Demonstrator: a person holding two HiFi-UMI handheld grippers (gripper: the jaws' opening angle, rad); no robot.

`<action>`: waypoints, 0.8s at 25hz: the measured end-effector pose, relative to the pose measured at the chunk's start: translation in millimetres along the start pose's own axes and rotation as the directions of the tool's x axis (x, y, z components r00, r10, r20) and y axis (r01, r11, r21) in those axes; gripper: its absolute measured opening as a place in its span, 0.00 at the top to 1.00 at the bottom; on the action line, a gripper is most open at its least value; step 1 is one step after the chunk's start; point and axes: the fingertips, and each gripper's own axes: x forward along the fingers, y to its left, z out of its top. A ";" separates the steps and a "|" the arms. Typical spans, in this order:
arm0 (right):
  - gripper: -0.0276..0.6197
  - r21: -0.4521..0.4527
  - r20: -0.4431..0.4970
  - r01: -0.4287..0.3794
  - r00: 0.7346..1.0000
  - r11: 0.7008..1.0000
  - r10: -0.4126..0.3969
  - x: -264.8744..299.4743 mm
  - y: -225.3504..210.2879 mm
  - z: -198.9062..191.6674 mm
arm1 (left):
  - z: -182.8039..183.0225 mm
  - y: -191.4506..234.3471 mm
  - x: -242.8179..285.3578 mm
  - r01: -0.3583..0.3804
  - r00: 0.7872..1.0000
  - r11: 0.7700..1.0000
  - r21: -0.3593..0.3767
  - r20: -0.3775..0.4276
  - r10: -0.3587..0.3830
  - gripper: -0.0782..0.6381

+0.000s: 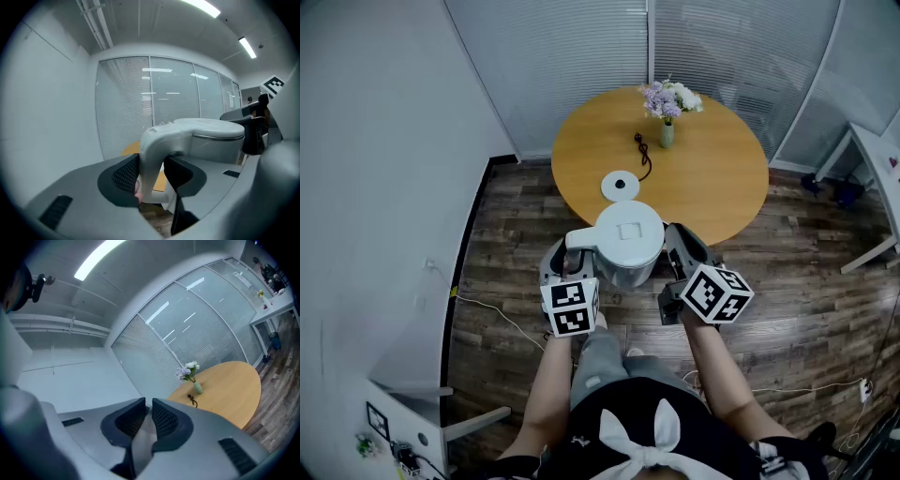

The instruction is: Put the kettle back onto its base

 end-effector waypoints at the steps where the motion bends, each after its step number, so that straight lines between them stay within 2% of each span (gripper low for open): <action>1: 0.88 -0.001 0.001 0.000 1.000 1.000 0.000 -0.3 -1.2 1.8 | 0.6 -1.8 0.6 0.000 1.000 1.000 -0.001 -0.001 0.000 0.64; 8: 0.88 -0.012 0.018 0.000 1.000 1.000 0.000 6.3 -10.6 12.8 | 3.5 -10.6 13.9 0.021 1.000 1.000 -0.005 -0.014 -0.021 0.64; 20: 0.88 0.010 0.020 0.027 0.999 1.000 -0.027 59.3 -27.9 19.9 | 14.9 6.1 68.5 0.042 0.999 0.999 0.009 -0.026 -0.042 0.64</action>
